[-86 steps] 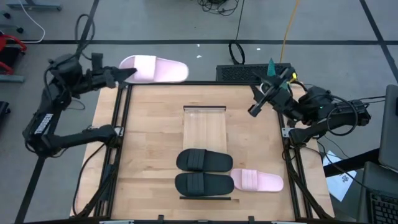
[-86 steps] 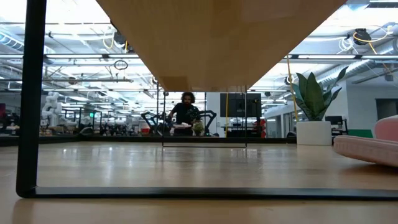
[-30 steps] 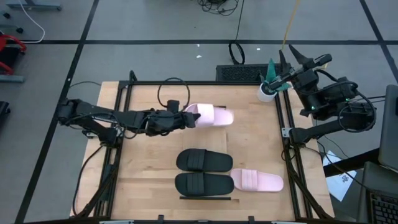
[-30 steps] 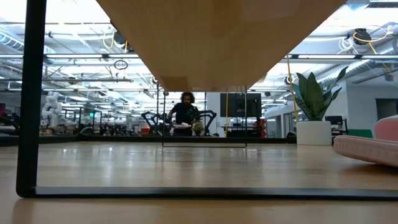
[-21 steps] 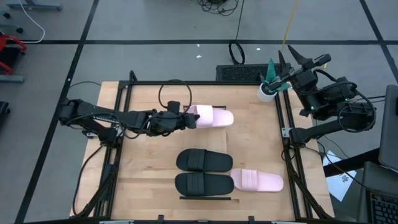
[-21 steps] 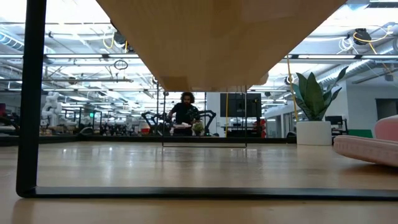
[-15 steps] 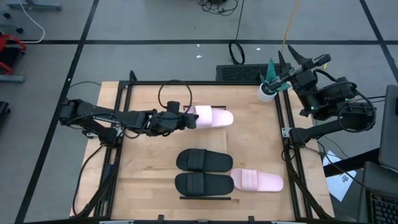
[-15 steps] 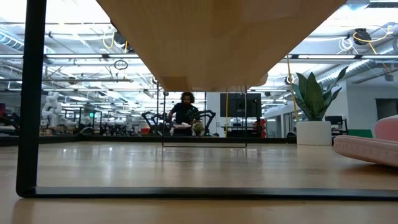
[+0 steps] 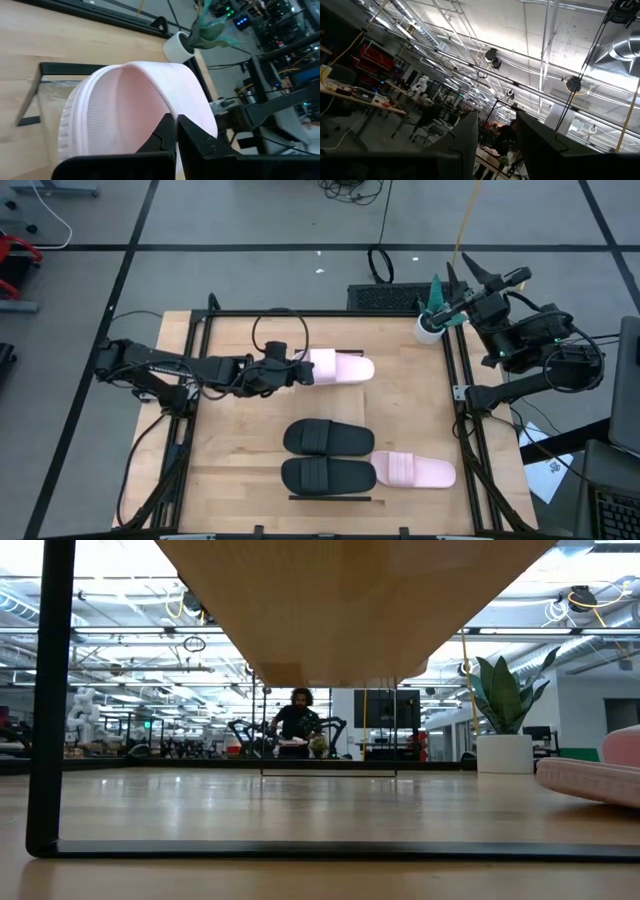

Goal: Pick and place slides into the shelf
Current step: Put the top pink slides on the shelf

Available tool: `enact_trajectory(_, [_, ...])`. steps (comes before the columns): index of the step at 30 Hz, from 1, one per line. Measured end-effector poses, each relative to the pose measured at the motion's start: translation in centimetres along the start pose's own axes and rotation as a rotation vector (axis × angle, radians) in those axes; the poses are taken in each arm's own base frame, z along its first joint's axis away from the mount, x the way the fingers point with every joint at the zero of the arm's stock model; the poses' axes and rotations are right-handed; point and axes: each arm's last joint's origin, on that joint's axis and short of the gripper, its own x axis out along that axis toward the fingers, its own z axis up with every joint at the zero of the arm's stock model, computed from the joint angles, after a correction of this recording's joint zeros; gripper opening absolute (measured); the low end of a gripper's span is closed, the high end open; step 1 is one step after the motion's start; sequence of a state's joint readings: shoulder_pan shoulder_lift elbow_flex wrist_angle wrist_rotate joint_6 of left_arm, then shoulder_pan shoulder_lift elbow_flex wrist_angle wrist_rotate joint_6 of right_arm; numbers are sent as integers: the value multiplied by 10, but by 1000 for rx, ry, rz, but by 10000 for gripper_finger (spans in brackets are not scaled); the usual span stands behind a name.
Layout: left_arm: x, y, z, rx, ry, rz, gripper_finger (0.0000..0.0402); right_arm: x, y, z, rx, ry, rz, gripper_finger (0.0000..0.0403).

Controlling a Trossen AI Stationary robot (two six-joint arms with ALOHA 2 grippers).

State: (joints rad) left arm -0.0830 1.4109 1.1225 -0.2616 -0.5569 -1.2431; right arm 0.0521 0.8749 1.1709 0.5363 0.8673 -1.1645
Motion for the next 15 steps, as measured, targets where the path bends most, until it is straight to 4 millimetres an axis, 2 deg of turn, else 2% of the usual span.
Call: enact_trajectory(15, [2,9,2,27,19,80,0,0,1,-1,-14,5,11,125])
